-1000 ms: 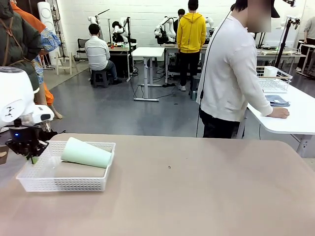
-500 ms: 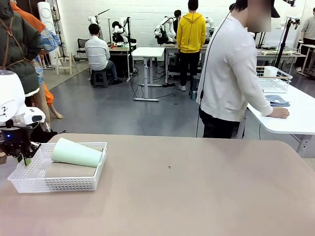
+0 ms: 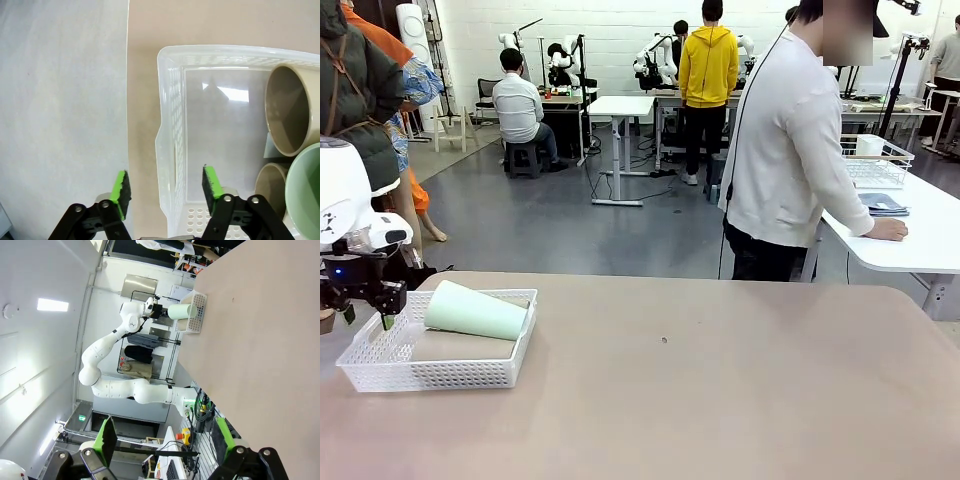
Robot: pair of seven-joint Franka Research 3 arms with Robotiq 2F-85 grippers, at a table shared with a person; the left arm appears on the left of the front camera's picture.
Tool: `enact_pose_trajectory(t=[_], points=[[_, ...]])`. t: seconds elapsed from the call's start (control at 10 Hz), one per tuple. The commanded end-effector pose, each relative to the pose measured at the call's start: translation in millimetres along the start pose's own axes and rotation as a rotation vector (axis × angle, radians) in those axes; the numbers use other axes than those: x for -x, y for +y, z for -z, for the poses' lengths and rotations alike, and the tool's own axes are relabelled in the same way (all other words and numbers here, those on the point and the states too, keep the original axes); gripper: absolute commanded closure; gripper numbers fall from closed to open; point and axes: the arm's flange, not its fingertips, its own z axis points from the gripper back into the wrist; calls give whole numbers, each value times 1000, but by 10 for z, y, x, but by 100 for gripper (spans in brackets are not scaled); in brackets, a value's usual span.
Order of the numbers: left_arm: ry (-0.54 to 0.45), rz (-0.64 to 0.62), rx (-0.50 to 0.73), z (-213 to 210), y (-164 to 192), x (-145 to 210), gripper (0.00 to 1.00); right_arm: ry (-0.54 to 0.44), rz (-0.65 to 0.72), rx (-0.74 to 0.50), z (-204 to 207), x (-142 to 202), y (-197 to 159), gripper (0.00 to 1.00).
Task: Clean and organize the cups into the basket.
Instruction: Move the Organizing basket back to the left side of the table.
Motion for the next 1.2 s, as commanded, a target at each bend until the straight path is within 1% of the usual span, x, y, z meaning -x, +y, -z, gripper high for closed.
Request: enact_pose_trajectory(t=[0.0, 0.3, 0.5, 0.7, 0.8, 0.9, 1.1], points=[[-9, 17, -17, -1, 56, 29, 0, 5, -1, 2, 36, 19, 12, 0], [-7, 13, -21, -18, 60, 42, 0, 5, -1, 2, 36, 19, 12, 0], [-39, 1, -17, -159, 59, 135, 0, 5, -1, 2, 36, 19, 12, 0], [-60, 12, 0, -546, 21, 449, 0, 5, -1, 2, 36, 19, 12, 0], [-80, 1, -40, -802, -33, 700, 0, 5, -1, 2, 36, 19, 12, 0], [-114, -3, -70, -995, -89, 923, 0, 5, -1, 2, 36, 19, 12, 0], [-180, -11, -67, -1271, -172, 1282, 0, 5, -1, 2, 36, 19, 12, 0]])
